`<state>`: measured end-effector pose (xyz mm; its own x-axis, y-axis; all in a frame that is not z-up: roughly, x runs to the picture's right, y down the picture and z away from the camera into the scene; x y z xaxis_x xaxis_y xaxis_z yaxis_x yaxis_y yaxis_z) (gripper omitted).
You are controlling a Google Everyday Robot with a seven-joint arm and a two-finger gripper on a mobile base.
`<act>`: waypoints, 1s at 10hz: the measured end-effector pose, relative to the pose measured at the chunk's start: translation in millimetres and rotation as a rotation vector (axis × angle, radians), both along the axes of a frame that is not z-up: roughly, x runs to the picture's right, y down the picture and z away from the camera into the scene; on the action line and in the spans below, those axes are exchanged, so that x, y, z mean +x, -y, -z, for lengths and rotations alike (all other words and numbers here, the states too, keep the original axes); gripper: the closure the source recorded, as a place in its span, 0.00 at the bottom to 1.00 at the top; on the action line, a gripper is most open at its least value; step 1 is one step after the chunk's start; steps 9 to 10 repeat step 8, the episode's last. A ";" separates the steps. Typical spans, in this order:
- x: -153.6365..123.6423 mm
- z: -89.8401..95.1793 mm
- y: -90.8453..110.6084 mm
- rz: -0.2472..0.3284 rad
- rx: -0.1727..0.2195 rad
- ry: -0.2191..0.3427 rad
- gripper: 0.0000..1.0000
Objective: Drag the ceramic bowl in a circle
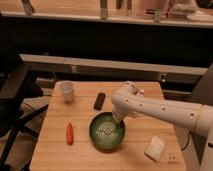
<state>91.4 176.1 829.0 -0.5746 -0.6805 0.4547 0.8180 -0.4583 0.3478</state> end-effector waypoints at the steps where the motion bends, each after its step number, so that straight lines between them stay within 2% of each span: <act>1: -3.6 -1.5 2.0 0.002 0.000 0.002 0.94; 4: -4.5 -3.7 3.5 0.010 -0.001 0.006 0.86; 6: -7.1 -7.9 9.8 0.019 0.001 0.008 0.72; 8: -13.0 -11.1 14.3 0.015 0.002 0.014 0.66; 10: -13.0 -11.1 14.3 0.015 0.002 0.014 0.66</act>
